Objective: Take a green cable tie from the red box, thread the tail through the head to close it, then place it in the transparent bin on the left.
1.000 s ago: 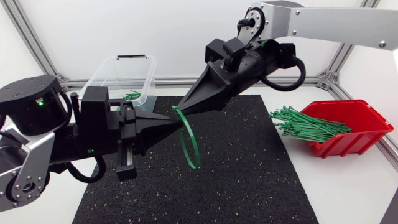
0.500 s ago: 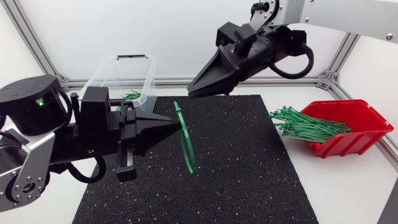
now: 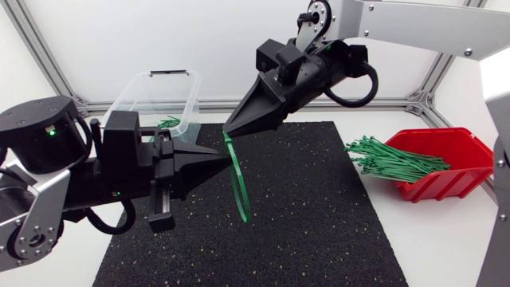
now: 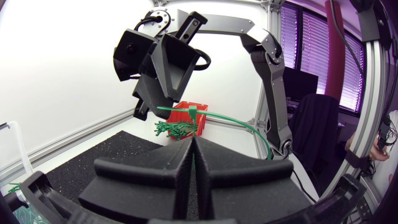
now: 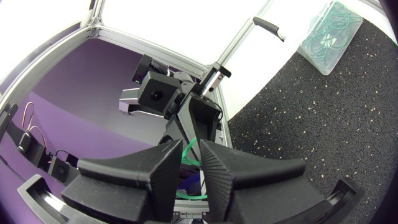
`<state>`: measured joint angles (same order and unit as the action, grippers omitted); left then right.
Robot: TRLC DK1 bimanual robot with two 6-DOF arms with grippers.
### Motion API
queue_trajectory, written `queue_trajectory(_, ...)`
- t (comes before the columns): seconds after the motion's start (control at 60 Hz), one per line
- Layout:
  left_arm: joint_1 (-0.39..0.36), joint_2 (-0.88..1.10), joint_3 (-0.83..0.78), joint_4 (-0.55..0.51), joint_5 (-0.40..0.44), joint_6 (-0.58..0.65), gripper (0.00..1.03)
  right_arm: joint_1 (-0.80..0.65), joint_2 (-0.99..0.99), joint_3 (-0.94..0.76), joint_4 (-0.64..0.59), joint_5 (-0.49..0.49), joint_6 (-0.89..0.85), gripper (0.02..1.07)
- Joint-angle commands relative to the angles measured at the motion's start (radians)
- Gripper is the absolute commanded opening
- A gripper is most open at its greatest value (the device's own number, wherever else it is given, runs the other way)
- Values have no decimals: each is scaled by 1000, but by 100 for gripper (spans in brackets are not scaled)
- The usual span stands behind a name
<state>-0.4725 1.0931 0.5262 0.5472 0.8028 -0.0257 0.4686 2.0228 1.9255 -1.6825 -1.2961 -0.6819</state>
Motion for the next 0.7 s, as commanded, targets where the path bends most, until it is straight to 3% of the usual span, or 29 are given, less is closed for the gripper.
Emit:
queue_trajectory(0.0, 9, -10, -9, 2, 4, 6, 3, 15, 17, 10, -94, 6, -11, 28)
queue_trajectory(0.083, 9, -12, -9, 2, 4, 6, 3, 21, 14, 4, -92, 6, -13, 27)
queue_trajectory(0.133, 9, -12, -11, 2, 4, 6, 3, 24, 14, 4, -92, 6, -15, 20)
queue_trajectory(0.25, 11, -12, -12, 2, 4, 9, 3, 27, 11, 1, -91, 8, -18, 17)
queue_trajectory(0.317, 12, -12, -14, 0, 6, 10, 3, 30, 8, 0, -88, 8, -22, 8)
queue_trajectory(0.683, -18, -33, -22, -15, 6, 13, 3, 35, 31, 41, -88, 9, -11, 8)
